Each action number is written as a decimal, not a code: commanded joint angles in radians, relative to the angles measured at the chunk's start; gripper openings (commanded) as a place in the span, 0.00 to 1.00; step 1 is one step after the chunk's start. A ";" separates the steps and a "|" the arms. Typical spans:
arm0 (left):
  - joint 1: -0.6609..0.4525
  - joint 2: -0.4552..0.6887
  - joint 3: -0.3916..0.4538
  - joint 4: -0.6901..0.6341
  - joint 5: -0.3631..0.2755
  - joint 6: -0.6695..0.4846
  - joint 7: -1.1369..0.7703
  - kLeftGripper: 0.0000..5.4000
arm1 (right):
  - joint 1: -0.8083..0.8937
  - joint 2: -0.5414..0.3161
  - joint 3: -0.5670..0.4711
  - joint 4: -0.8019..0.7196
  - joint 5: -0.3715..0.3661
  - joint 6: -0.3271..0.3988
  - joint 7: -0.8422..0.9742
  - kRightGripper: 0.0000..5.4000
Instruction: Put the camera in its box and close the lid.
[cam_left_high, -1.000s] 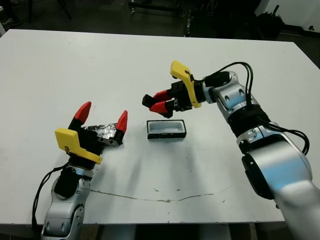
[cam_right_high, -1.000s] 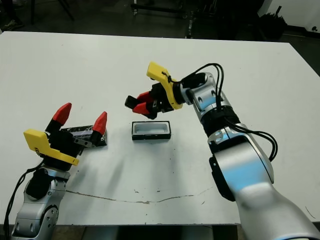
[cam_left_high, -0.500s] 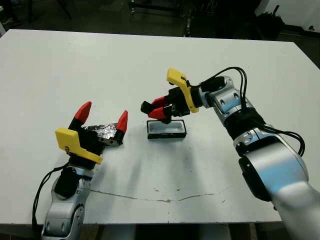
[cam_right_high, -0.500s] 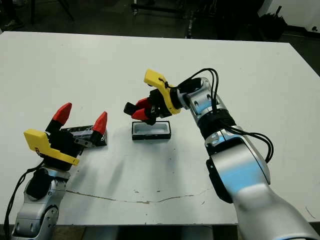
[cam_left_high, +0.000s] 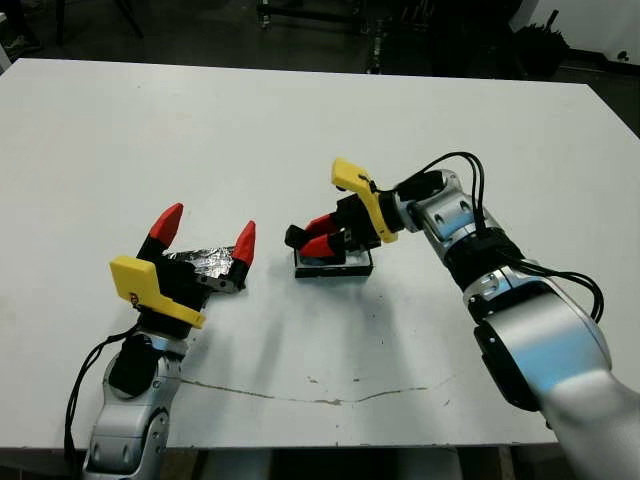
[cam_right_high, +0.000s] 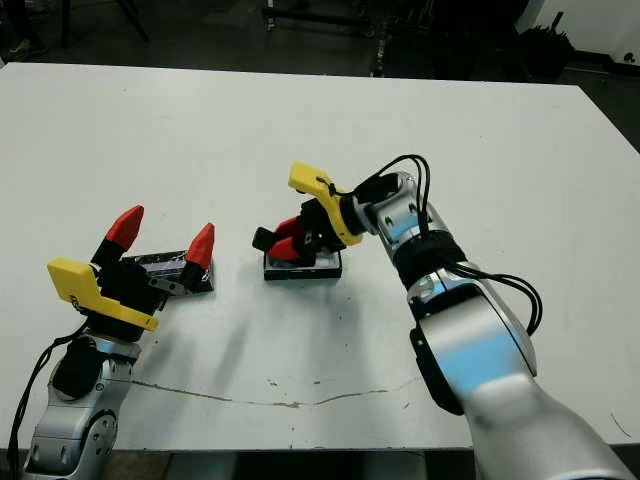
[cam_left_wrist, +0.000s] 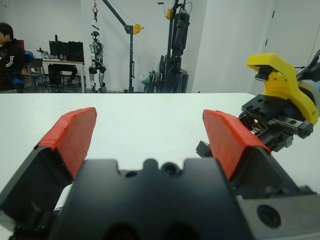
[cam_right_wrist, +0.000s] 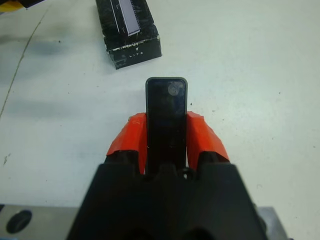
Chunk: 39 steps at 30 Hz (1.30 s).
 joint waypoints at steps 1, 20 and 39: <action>0.011 0.005 -0.001 0.005 0.009 -0.002 -0.001 1.00 | 0.026 -0.014 0.008 0.023 -0.018 -0.020 0.003 0.31; 0.017 0.005 0.002 0.007 0.004 -0.008 -0.011 1.00 | 0.025 -0.123 0.044 0.020 -0.079 0.009 0.024 0.31; 0.016 -0.001 0.002 0.001 0.000 0.002 -0.007 1.00 | 0.037 -0.172 0.063 0.027 -0.098 -0.051 0.022 0.38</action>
